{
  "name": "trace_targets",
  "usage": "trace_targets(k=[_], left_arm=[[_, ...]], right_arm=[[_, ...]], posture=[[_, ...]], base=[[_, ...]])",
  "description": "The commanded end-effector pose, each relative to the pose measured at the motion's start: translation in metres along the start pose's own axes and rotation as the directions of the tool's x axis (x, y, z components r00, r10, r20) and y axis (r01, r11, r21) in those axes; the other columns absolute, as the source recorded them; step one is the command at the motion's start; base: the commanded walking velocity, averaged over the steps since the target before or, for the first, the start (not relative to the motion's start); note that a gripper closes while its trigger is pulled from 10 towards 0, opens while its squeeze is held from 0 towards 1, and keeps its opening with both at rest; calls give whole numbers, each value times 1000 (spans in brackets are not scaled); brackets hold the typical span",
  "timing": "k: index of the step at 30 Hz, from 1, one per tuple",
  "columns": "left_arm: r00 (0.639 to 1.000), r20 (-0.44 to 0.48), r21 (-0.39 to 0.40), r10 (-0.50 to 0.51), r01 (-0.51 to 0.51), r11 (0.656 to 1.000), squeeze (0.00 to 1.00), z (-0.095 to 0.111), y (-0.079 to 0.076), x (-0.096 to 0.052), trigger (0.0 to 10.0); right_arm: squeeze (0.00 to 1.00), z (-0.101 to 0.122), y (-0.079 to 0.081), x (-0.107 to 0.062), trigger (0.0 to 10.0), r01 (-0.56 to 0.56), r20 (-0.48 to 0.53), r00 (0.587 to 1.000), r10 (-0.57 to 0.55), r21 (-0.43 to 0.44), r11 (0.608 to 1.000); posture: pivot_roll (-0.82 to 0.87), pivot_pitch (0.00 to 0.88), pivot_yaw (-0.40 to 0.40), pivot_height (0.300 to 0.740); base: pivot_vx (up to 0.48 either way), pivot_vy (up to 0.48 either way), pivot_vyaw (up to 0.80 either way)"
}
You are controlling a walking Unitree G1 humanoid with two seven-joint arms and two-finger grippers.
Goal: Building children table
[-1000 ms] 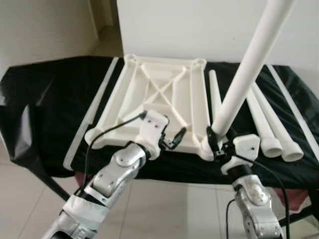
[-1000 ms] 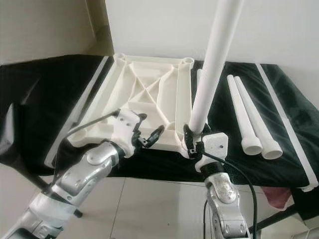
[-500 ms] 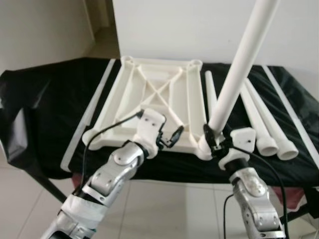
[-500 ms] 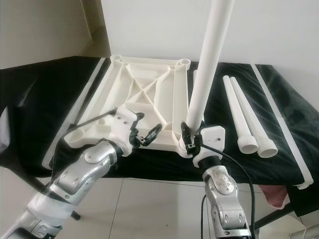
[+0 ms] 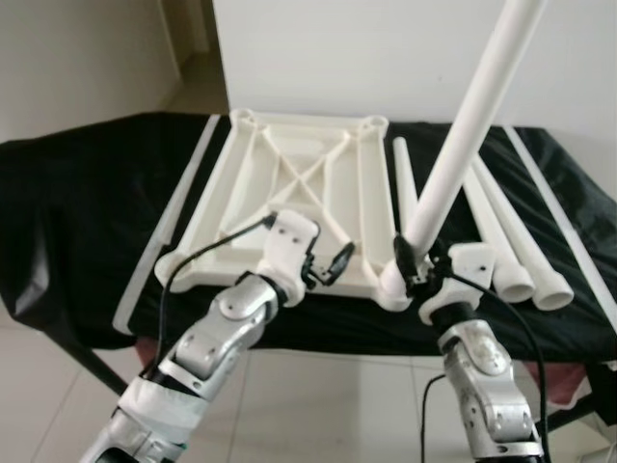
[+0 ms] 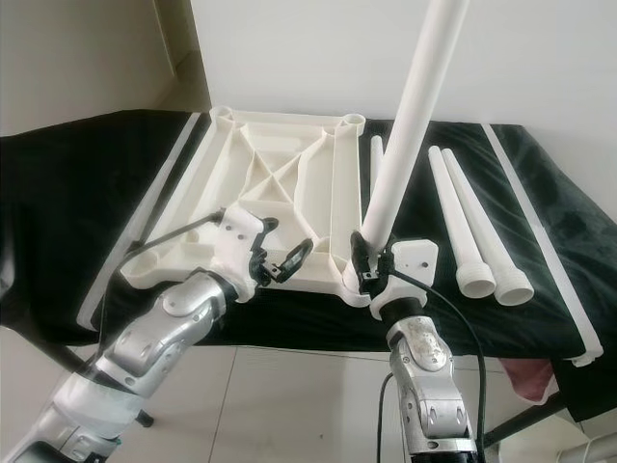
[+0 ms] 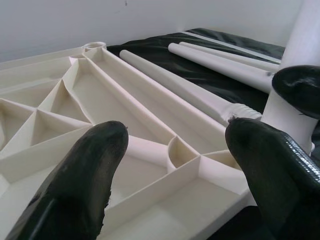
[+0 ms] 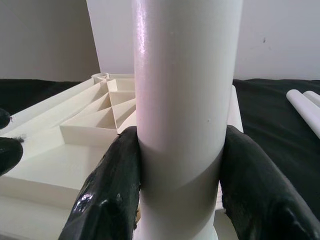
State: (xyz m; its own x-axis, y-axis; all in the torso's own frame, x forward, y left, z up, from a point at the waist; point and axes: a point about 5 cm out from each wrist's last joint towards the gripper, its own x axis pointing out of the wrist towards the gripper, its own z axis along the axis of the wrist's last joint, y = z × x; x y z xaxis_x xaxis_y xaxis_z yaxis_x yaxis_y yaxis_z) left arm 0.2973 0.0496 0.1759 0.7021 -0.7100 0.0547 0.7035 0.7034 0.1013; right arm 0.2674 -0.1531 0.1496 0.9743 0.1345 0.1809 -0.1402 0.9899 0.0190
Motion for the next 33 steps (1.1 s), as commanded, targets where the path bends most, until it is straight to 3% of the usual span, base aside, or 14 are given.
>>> trace_targets(k=[1, 8, 10, 11, 13, 18, 25, 29, 33], left_arm=[[983, -5, 7, -186, 186, 983, 0, 1, -9, -2, 10000], [982, -5, 3, -186, 186, 982, 0, 1, -8, -2, 10000], [982, -1, 1, -187, 187, 982, 0, 2, -9, -1, 10000], [982, -1, 1, -187, 187, 982, 0, 2, -9, -1, 10000], [982, 0, 2, -187, 187, 982, 0, 2, -9, -1, 10000], [983, 1, 2, -183, 183, 983, 0, 3, -8, -2, 10000], [984, 1, 1, -178, 178, 984, 0, 3, -7, -2, 10000], [985, 4, 0, -172, 172, 985, 0, 4, -7, -3, 10000], [985, 4, 2, -172, 172, 985, 0, 4, -7, -2, 10000]], right_arm=[[0, -30, -3, -11, 10000, 52, -152, 987, -53, -10, 999], [0, -27, -4, -15, 10000, 190, -120, 974, -192, -25, 981], [0, -32, -5, -17, 10000, 334, -125, 934, -335, -28, 942], [0, -32, -5, -17, 10000, 334, -125, 934, -335, -28, 942], [0, -34, -4, -16, 10000, 434, -127, 890, -438, -56, 899], [0, -33, -2, -14, 10000, 449, -112, 882, -459, -102, 888], [0, -35, -6, -18, 10000, 451, -93, 883, -460, -103, 886], [0, -33, 0, -21, 10000, 358, -11, 932, -363, -136, 924], [0, -36, 1, -27, 10000, 323, 6, 946, -324, -124, 938]], posture=[[10, 69, 10, 740], [8, 70, 9, 740], [11, 67, 9, 740], [11, 67, 9, 740], [16, 65, 8, 740], [21, 62, 7, 740], [25, 61, 3, 740], [23, 59, 4, 740], [24, 59, 2, 740]], base=[[0, 0, 0], [0, 0, 0], [0, 0, 0], [0, 0, 0], [0, 0, 0], [0, 0, 0], [0, 0, 0], [0, 0, 0], [0, 0, 0]])
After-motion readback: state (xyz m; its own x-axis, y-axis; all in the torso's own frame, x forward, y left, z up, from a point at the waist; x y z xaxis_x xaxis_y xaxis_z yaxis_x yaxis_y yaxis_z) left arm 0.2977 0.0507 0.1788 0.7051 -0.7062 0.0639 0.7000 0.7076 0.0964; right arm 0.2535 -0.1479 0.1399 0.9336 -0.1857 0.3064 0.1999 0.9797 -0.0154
